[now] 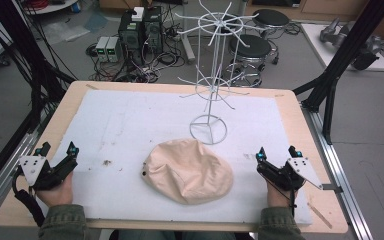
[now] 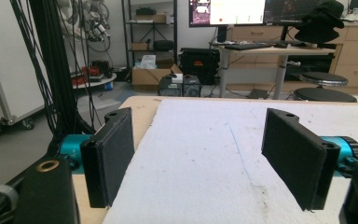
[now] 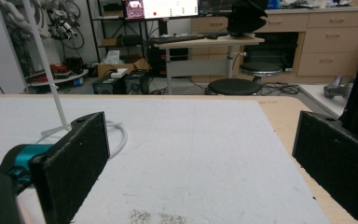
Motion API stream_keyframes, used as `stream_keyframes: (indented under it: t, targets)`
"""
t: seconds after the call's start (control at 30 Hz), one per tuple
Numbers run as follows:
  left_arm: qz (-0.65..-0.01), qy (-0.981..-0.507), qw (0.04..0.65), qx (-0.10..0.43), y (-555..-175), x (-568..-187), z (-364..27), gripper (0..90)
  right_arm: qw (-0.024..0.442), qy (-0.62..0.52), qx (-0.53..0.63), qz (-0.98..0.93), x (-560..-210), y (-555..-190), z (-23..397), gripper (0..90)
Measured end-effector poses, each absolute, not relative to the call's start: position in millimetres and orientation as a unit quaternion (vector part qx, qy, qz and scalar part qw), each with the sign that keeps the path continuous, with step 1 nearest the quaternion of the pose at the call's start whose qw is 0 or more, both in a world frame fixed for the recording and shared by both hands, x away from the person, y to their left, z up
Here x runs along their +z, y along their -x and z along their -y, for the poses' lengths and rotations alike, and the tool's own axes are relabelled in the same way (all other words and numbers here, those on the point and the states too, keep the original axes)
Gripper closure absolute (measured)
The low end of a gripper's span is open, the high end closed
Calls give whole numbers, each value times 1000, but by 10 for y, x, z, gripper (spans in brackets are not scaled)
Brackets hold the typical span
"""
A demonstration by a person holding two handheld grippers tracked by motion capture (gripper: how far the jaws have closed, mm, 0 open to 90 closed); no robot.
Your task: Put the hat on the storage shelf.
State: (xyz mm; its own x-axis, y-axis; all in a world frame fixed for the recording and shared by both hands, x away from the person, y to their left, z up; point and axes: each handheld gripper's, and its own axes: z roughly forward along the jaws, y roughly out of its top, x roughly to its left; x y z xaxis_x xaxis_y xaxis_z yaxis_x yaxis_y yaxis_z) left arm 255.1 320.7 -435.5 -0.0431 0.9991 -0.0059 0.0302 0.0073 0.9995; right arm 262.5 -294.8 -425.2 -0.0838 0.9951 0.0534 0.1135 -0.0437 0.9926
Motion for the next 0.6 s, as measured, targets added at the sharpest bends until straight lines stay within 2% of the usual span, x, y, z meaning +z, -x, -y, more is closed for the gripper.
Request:
stream_keyframes:
  t: [0.6]
  targets:
    - [-520,-497,485,498,-2554,-4358,-3204,255,436,-517,505,-536,-4250,-2621,2954,28]
